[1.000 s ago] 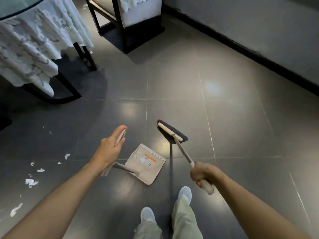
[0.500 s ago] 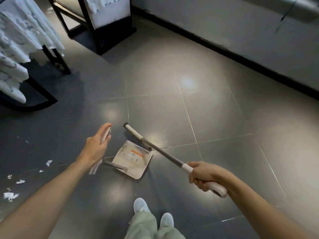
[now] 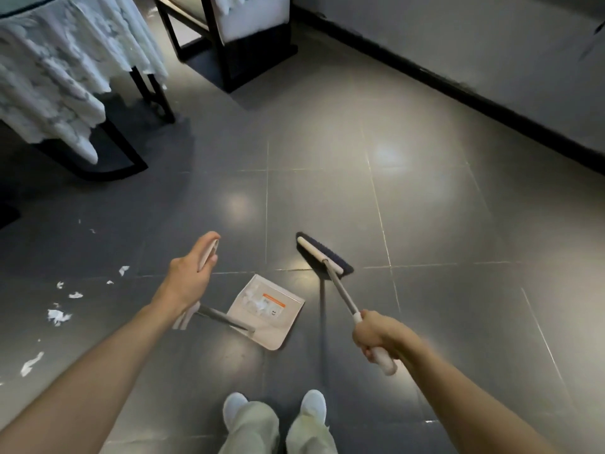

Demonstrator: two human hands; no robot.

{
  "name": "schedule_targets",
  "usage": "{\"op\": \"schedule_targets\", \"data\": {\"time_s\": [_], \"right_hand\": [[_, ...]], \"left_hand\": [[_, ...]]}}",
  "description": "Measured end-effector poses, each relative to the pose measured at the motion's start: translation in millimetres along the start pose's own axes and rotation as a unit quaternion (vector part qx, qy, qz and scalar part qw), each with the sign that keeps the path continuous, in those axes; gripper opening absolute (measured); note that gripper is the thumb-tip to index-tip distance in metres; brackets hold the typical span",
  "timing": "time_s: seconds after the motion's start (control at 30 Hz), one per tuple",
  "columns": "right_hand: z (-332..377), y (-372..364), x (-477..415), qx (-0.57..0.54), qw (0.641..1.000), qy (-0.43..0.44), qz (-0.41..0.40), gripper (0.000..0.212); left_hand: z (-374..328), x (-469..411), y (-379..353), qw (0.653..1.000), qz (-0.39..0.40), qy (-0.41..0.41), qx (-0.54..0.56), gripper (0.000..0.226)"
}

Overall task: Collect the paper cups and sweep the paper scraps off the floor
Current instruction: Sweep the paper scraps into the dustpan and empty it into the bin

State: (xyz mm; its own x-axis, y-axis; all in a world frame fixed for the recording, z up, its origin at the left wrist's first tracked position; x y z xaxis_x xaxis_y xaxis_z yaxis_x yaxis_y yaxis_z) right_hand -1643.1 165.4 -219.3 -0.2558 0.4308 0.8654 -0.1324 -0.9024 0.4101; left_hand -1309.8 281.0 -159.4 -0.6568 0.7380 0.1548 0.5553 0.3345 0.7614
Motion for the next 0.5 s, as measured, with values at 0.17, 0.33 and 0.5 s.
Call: {"op": "schedule_targets", "data": {"time_s": [0.17,0.33,0.5], "right_hand": [[31.0,-65.9,30.2,-0.044,0.994,0.020,0.100,0.042],[55.9,-82.6,51.2,-0.128,0.981,0.034,0.140,0.039],[107.9,-120.3,78.7,-0.027,0.988,0.120,0.093,0.044]], "left_hand": [[10.7,6.3,5.5,1.000,-0.012,-0.010,0.005,0.034],[51.5,36.5,32.2,0.998,-0.056,0.023,0.034,0.034],[117.2,94.1,105.7,0.988,-0.130,0.063,0.053,0.036]]}}
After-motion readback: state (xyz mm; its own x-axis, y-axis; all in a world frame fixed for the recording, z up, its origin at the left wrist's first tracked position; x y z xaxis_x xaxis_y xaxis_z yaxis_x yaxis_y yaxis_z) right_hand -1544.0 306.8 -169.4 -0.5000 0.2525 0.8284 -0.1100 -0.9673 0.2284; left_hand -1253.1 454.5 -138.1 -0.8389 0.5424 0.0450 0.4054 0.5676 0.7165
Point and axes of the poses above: each hand's wrist, its own x-axis away from the middle knuckle, its own y-axis out of the back of the hand, z = x × y, the point moved 9 cm from there along -x, towards the middle knuckle, and after that the axes turned 2 degrees about -z, right-handed, at the moved point
